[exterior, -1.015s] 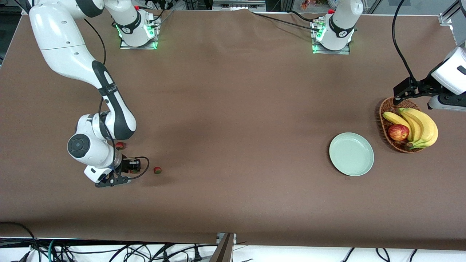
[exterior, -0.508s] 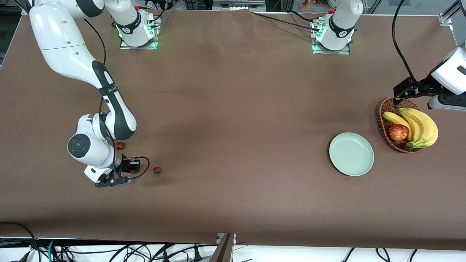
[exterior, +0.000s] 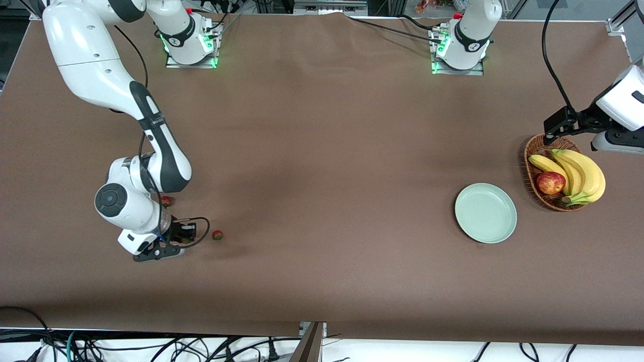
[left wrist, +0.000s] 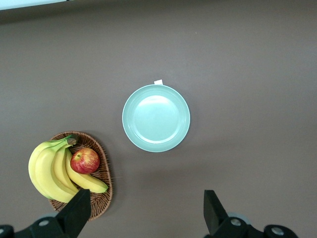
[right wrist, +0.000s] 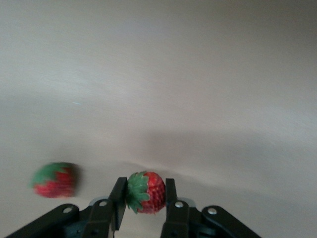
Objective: Collect all strawberries into plate
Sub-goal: 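Carry the strawberry toward the plate and release it on the table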
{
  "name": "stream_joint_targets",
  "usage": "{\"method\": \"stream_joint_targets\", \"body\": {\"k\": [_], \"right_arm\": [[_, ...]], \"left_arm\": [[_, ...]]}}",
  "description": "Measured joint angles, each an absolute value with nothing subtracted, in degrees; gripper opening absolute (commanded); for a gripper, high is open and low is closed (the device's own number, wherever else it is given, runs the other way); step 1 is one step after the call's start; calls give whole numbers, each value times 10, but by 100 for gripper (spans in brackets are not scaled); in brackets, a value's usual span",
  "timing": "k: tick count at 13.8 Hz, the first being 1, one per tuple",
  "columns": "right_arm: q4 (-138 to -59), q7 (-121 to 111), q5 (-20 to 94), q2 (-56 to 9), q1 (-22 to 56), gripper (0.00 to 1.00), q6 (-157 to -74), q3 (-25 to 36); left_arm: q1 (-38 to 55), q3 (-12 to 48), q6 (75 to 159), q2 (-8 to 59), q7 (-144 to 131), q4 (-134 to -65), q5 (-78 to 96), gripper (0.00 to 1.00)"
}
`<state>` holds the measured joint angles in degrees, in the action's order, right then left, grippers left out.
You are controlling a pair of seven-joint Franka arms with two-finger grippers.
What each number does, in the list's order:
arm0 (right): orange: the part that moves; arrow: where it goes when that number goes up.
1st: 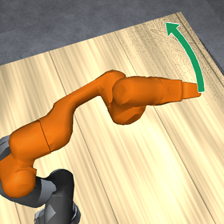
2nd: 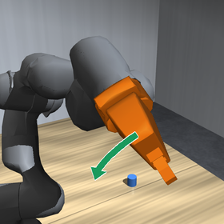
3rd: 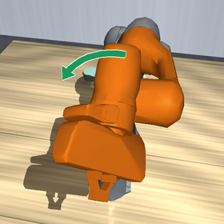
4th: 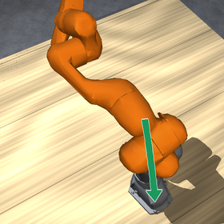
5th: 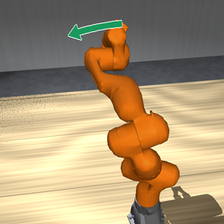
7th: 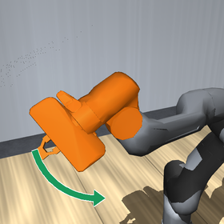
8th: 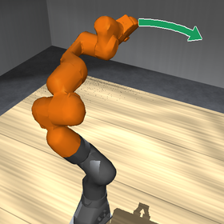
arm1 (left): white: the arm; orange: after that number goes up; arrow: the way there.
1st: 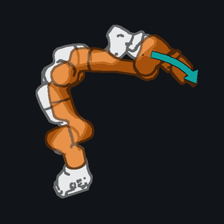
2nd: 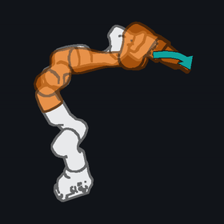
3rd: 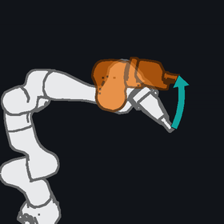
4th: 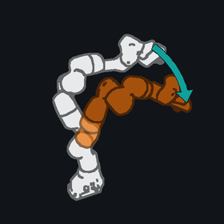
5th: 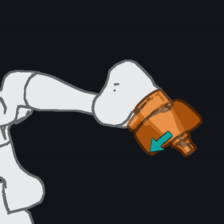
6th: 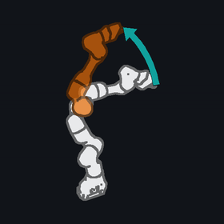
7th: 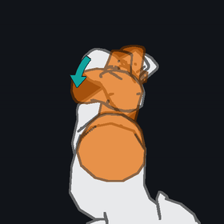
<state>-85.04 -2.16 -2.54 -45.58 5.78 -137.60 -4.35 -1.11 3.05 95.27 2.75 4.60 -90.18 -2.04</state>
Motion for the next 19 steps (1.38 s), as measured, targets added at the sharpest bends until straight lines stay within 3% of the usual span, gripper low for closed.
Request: {"method": "stream_joint_targets", "body": {"k": [7,14,19], "right_arm": [[-847,205,-25,-440,186,20,-1376,-48],[-786,506,-25,-450,358,20,-1388,-52],[-761,577,-25,-507,442,20,-1533,-52]], "left_arm": [[-11,30,953,27,46,-902,-20,100],[-11,30,953,27,46,-902,-20,100],[-11,30,953,28,46,-902,-20,100]]}}
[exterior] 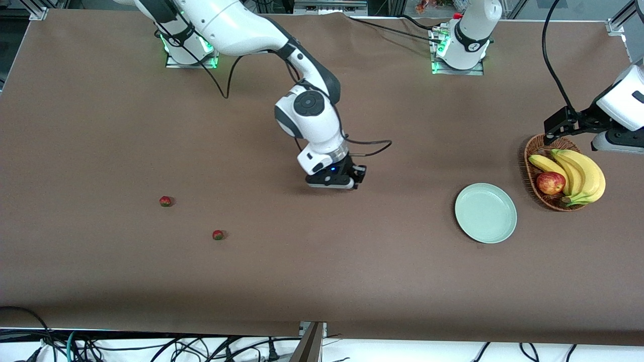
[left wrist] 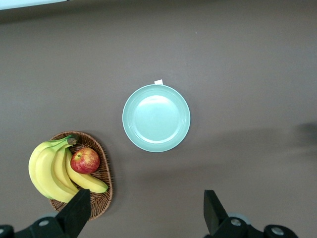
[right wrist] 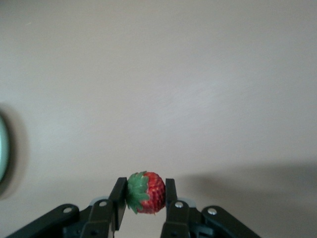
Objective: Collect all strawberries into plate
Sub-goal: 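Carry the strawberry toward the plate and release it on the table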
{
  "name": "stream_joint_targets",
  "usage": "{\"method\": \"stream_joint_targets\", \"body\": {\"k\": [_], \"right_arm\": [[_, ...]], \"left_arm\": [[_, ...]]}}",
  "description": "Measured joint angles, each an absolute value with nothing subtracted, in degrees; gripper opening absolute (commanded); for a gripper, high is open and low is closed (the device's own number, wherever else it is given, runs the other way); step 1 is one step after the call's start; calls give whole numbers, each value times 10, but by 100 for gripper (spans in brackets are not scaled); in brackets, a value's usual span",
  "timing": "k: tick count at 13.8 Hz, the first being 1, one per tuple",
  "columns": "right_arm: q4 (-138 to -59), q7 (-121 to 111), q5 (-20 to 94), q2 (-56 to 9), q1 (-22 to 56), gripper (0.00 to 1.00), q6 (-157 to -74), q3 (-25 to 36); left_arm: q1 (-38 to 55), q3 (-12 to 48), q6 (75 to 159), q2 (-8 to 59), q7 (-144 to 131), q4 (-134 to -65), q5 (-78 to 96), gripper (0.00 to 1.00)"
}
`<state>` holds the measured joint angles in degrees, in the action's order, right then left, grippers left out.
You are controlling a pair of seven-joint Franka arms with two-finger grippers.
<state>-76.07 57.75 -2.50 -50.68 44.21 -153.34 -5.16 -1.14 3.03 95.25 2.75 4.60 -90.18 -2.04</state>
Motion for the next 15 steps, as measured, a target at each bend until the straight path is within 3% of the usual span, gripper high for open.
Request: {"method": "stream_joint_targets", "body": {"k": [4,9,10,11,12,13,15], "right_arm": [[-744,605,-25,-566,489,20,-1634,-51],[-718,622,-25,-577,510,23,-1651,-51],[-717,622,-25,-577,512,33,-1651,-51],[-717,622,-25,-577,513,37,-1650,-51],[-717,622,-25,-579,513,48,-1650,-51],[-717,622,-25,-580,513,96,-1650,-51],[-717,622,-25,-583,513,100,-1650,-50]], "left_arm": [[-11,30,953,28,46,-902,-20,100],[-11,30,953,28,46,-902,-20,100],[-11,30,953,28,46,-902,-20,100],[-11,30,953,28,46,-902,-20,100],[-11,30,953,28,46,-902,-20,100],[-11,30,953,28,46,-902,-20,100],[-11,30,953,28,46,-902,-20,100]]}}
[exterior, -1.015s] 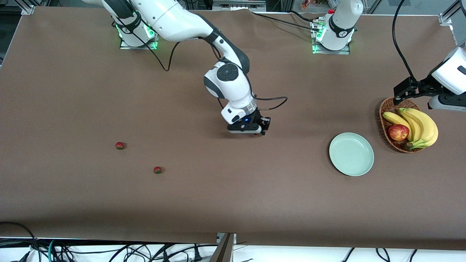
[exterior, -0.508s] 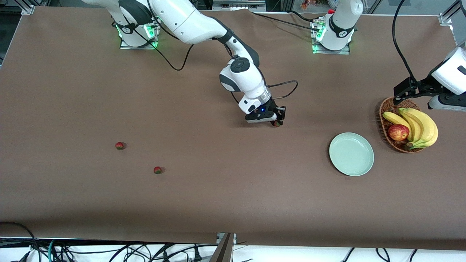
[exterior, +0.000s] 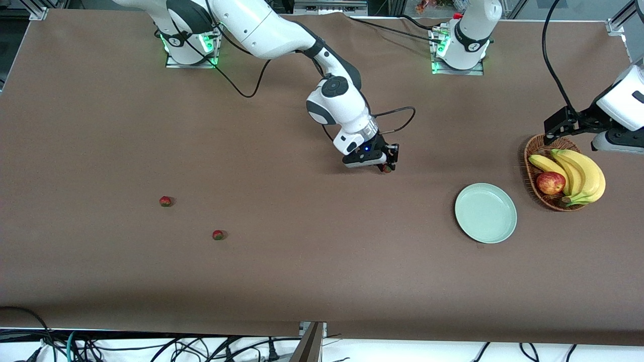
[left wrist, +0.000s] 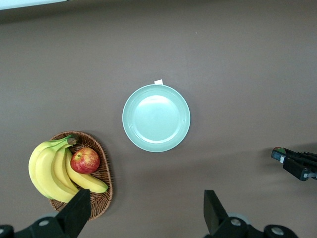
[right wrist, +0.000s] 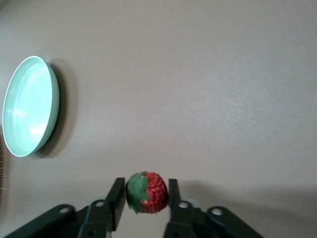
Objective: Collect all strawberries into plate
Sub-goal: 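Carry the strawberry toward the plate and release it on the table, then grasp the strawberry with the left gripper while the right gripper withdraws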
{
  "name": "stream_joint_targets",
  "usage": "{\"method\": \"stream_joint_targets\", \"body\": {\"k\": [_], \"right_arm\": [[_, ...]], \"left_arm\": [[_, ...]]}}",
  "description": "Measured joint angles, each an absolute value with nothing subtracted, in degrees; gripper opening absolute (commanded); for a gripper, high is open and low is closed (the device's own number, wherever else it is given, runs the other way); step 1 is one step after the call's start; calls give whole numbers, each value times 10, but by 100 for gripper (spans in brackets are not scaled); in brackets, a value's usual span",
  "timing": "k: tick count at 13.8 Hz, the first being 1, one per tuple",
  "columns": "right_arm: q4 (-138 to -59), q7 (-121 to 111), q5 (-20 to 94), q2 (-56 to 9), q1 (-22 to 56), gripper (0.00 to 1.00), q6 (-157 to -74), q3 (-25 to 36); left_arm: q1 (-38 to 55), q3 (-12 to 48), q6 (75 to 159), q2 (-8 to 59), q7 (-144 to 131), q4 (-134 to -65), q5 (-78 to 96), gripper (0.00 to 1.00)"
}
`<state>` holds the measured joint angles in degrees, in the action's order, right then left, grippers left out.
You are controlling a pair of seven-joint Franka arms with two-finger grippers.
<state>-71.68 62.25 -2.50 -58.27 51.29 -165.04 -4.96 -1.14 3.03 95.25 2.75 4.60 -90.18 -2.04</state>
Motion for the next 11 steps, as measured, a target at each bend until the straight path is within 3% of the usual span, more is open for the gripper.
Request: {"method": "stream_joint_targets", "body": {"k": [8,11], "right_arm": [[-695,621,-25,-574,488,100,-1648,-35],[-692,602,-25,-557,458,100,-1601,-34]], "left_arm": [[-11,30,952,28,46,-902,-20,100],[-11,30,952,28,46,-902,-20,100]]}}
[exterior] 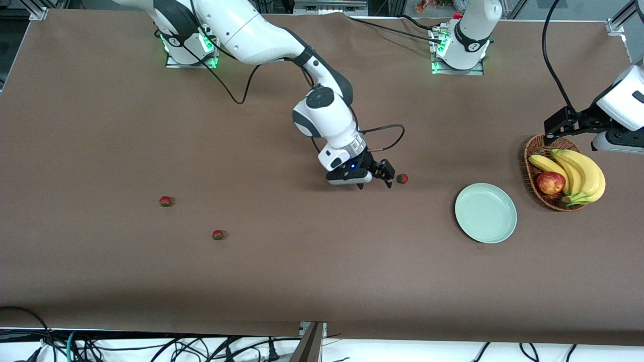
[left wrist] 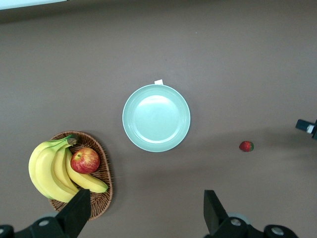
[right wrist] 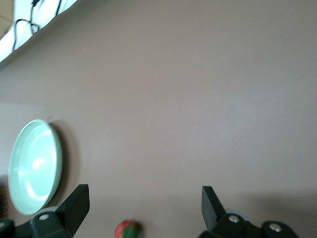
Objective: Collect all strawberries into plate
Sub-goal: 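Grasp the strawberry with the left gripper while the right gripper withdraws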
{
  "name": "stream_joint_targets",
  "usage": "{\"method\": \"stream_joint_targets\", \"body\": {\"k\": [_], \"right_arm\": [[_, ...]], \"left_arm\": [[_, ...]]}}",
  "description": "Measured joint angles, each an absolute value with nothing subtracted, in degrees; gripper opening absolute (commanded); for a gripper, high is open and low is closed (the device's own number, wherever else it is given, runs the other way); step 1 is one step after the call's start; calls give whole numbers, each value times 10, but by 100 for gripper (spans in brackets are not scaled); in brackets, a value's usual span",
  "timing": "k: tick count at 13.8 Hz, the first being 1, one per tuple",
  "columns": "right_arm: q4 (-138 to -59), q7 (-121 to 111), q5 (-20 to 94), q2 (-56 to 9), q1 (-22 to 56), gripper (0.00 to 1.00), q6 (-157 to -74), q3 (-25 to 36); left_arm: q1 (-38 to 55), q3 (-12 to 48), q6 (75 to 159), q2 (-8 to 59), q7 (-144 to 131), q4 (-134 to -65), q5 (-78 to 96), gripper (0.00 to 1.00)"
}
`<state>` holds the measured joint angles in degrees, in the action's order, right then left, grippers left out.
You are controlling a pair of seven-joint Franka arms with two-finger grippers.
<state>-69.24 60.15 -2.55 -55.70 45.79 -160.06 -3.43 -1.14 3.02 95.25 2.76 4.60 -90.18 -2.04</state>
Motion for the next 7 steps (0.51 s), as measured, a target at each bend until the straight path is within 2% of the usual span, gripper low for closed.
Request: {"method": "stream_joint_targets", "body": {"k": [7], "right_arm": [[-691,407,-25,-522,362,100,-1444,-36]], "left_arm": [[-11,30,929,39,46,-905,-20,100]]}}
